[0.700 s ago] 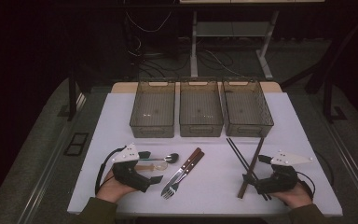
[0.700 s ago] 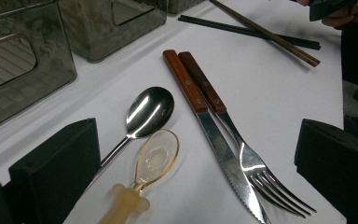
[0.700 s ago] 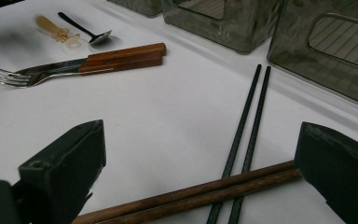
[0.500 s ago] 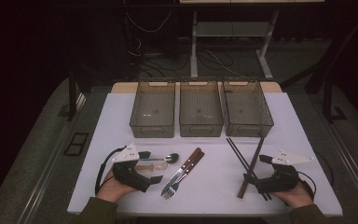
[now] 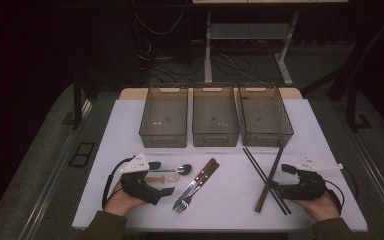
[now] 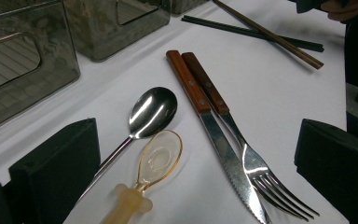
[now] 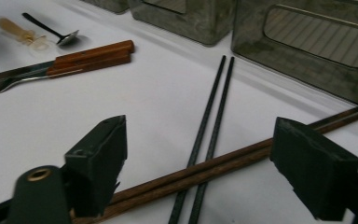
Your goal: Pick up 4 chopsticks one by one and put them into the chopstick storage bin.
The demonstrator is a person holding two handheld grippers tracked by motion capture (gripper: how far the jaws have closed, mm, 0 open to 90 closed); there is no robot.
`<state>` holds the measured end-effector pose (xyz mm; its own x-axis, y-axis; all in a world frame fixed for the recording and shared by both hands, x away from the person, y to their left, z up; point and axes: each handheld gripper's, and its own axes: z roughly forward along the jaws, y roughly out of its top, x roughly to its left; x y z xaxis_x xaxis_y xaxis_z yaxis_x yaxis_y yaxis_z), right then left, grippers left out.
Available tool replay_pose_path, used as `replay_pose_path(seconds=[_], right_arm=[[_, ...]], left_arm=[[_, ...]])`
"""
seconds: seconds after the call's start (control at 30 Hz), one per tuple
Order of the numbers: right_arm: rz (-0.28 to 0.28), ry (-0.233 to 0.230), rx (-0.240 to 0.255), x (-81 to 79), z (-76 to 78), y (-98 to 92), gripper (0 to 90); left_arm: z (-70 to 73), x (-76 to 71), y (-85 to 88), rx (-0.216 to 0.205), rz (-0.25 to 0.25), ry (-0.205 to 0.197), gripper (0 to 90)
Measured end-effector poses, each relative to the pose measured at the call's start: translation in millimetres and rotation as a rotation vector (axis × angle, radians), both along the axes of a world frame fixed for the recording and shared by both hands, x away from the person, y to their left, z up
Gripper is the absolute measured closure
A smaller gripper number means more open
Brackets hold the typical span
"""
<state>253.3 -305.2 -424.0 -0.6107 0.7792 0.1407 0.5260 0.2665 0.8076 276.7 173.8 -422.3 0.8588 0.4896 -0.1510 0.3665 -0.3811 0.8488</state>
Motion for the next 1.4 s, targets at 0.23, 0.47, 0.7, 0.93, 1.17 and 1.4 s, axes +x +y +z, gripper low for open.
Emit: replay_pose_path(seconds=[0.23, 0.47, 0.7, 0.93, 1.17, 1.4], right_arm=[[-0.027, 0.036, -0.015, 8.1, 0.7, -3.0, 35.4], [-0.072, 0.062, -0.022, 18.5, 0.8, -10.3, 55.1], [-0.113, 0.053, -0.036, 31.5, 1.4, -17.0, 73.2], [-0.137, 0.059, -0.070, 47.8, 1.3, -20.2, 84.9], [-0.159, 0.061, -0.085, 63.8, 0.3, -25.0, 89.9], [-0.202, 0.076, -0.099, 77.3, -4.8, -31.7, 89.9]], left_arm=[[-0.3, -1.3, 0.0, 0.007, -0.007, -0.004, 0.0], [-0.8, -1.3, 0.2, 0.009, -0.008, -0.002, 0.0], [-1.8, -1.2, -0.9, 0.011, -0.002, 0.000, 0.0], [-2.1, -0.3, -0.7, 0.016, -0.004, 0.002, 0.0], [-3.2, -0.5, -1.9, 0.021, -0.005, 0.002, 0.0], [-3.4, -0.2, -1.1, 0.021, -0.005, 0.000, 0.0]])
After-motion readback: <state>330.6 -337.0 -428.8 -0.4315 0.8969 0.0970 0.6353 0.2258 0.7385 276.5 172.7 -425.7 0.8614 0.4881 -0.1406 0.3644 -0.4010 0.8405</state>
